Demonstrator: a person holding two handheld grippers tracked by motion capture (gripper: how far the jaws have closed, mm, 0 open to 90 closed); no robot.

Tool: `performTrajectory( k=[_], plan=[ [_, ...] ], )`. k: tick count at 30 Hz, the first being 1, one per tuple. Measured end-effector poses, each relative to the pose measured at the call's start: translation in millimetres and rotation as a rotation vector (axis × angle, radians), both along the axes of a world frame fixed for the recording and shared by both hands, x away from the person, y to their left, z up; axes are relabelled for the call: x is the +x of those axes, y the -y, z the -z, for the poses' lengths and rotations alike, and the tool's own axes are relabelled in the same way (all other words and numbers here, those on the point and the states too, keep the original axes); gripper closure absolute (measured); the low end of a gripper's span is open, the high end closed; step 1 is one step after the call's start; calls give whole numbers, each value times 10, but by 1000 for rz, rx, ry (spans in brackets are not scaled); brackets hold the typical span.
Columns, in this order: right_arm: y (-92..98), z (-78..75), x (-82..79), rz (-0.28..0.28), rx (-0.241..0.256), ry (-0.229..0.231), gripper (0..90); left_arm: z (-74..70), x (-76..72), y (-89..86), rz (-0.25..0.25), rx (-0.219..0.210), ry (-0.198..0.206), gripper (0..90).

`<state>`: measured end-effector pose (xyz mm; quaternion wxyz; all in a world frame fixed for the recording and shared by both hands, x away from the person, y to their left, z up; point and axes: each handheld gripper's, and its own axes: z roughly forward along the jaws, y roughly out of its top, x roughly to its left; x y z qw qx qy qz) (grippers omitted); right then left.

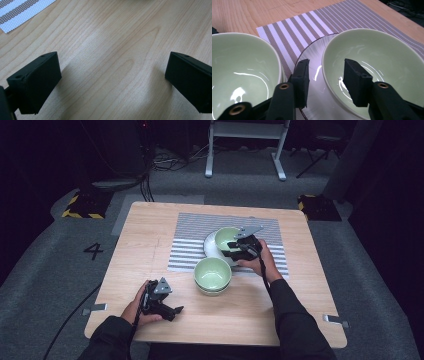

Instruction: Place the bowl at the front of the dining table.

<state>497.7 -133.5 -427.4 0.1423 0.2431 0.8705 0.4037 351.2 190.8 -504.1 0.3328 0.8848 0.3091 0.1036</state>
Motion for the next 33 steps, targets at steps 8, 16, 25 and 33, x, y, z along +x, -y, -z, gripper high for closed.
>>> performTrajectory(
  k=[8,16,25,33],
  plan=[
    [34,-77,-140,17,-49,48,335,0,0,0,0,0,0,3],
    [113,-113,-248,31,-81,52,228,1,2,3,-4,-1,-1,3],
    [212,-153,-396,35,-110,61,233,1,3,3,-5,-2,-1,3],
    [274,-144,-526,10,-136,66,236,1,2,3,-5,-2,-2,3]
  ],
)
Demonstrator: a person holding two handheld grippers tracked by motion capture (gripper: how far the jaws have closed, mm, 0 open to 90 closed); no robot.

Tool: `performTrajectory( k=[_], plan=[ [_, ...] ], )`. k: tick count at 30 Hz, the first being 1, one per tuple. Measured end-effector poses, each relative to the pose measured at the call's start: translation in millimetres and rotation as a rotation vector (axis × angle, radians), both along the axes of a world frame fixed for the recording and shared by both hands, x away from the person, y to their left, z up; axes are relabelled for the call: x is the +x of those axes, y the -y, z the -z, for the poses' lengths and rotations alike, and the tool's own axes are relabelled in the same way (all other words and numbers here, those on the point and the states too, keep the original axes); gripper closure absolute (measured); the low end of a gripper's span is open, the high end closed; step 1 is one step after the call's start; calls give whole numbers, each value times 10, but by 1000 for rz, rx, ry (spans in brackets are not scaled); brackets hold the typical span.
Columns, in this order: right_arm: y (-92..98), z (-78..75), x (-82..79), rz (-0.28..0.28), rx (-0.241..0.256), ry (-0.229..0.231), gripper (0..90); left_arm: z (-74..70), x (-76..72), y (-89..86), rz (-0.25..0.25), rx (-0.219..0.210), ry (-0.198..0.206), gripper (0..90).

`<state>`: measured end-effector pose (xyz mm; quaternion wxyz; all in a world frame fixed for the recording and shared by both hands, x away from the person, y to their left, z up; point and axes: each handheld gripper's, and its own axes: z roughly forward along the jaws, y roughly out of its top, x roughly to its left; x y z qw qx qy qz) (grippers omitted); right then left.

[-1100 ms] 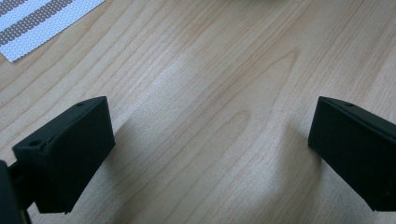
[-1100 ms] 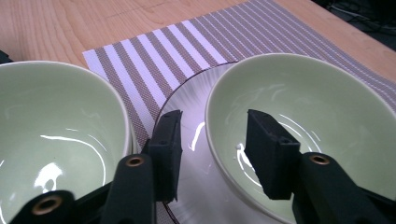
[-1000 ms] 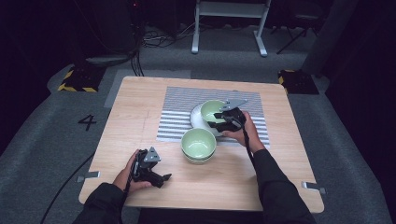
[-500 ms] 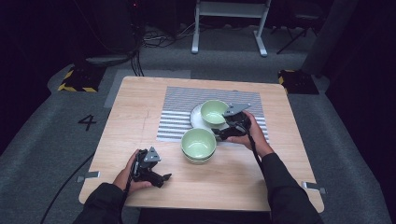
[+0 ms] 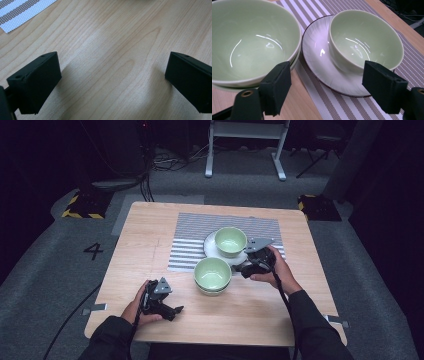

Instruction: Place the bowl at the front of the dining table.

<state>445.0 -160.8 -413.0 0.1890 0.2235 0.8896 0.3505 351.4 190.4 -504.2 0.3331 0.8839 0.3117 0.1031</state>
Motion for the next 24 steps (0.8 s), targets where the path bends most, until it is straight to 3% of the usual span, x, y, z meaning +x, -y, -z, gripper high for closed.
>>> performTrajectory(
  k=[14,19,24],
  plan=[
    [134,91,-169,-26,-9,-15,243,0,0,0,0,1,1,3],
    [204,183,-203,20,-36,-29,248,0,0,0,0,1,2,3],
    [267,216,-248,30,-36,-30,249,0,0,0,0,1,1,3]
  ],
)
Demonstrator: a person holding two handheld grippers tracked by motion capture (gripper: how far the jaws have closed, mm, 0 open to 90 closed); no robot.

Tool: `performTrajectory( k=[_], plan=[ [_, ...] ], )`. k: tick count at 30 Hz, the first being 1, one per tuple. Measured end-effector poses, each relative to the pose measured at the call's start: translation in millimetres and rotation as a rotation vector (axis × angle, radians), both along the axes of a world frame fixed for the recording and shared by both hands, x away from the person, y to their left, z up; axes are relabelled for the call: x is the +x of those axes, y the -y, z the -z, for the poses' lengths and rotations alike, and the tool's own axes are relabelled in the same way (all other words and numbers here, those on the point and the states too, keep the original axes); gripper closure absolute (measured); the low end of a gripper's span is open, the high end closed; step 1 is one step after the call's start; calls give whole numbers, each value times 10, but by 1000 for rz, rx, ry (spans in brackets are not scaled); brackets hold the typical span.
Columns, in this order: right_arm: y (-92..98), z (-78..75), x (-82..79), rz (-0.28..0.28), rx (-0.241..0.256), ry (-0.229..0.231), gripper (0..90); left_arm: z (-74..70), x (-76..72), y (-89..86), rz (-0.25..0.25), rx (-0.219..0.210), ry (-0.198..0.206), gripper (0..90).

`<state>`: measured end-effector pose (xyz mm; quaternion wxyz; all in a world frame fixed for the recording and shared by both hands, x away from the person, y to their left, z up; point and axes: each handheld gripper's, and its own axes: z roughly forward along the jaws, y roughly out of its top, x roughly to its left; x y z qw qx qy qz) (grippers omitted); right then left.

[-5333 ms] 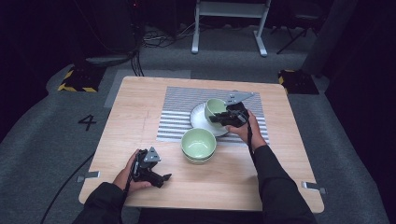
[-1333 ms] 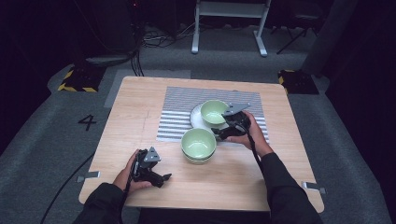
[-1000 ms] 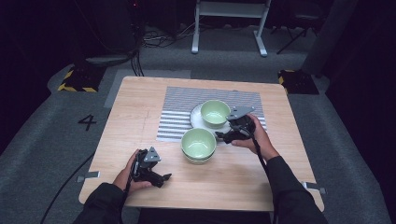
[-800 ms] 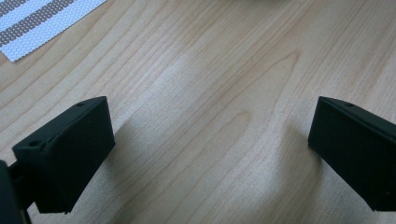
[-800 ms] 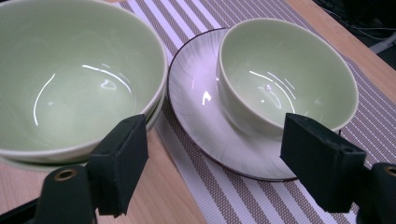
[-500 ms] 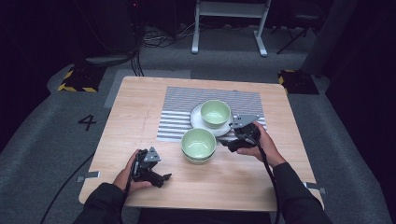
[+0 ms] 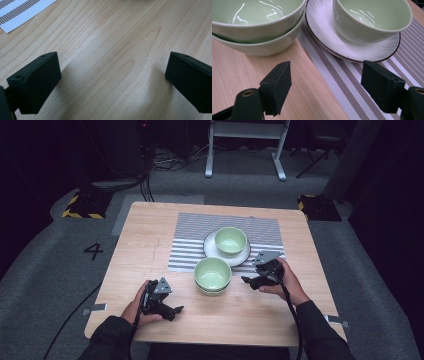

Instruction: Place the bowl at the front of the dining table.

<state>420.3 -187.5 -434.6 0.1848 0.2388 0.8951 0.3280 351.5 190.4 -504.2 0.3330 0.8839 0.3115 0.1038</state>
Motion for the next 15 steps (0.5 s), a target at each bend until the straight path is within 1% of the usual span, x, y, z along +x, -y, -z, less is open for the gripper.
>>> performTrajectory(
  k=[1,5,9,15],
  plan=[
    [12,8,-13,2,3,-1,249,0,0,0,0,0,0,3],
    [59,55,-65,9,-12,0,249,0,0,0,0,0,0,3],
    [94,105,-119,2,-26,-2,248,0,0,0,0,0,0,3],
    [159,168,-179,12,-25,-9,248,0,0,0,0,0,0,3]
  ],
)
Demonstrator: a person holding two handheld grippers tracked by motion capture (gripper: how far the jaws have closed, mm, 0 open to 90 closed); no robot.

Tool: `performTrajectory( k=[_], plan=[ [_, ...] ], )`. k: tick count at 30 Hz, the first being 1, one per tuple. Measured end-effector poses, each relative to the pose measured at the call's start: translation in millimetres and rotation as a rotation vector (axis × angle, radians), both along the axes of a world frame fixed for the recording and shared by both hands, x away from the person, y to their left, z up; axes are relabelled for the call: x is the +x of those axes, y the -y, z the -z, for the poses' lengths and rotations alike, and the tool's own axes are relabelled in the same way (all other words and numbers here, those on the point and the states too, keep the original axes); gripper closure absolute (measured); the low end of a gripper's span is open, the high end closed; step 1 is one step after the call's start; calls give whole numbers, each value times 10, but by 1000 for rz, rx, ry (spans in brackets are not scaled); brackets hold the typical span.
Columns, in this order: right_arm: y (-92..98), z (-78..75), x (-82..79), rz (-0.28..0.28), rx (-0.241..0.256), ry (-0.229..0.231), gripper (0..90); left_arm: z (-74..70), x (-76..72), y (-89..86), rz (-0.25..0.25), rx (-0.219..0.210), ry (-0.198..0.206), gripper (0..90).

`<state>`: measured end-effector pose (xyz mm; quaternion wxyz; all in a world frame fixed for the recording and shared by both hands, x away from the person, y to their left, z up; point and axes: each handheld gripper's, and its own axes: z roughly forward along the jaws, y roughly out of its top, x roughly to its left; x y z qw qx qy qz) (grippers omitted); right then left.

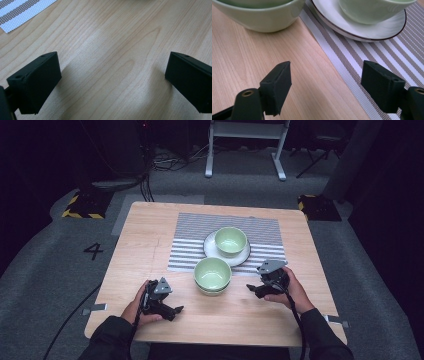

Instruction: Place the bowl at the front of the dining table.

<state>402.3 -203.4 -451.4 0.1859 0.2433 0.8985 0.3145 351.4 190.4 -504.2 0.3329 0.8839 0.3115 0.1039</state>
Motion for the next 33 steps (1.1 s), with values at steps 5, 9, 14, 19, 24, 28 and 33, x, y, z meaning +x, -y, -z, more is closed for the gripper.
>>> performTrajectory(
  k=[5,9,14,19,24,28,33],
  plan=[
    [63,50,-55,8,-9,1,248,0,0,0,0,0,0,3],
    [106,90,-97,16,-16,2,248,0,0,0,0,0,1,3],
    [169,137,-158,20,-41,13,248,0,0,0,0,0,0,3],
    [243,178,-211,34,-42,7,248,0,0,0,0,0,0,3],
    [328,224,-265,46,-40,6,248,0,-1,0,-2,0,0,3],
    [391,250,-306,52,-46,6,247,0,-1,0,-3,0,-1,3],
    [462,268,-345,60,-47,3,245,0,-2,1,-8,-1,-3,3]
  ],
)
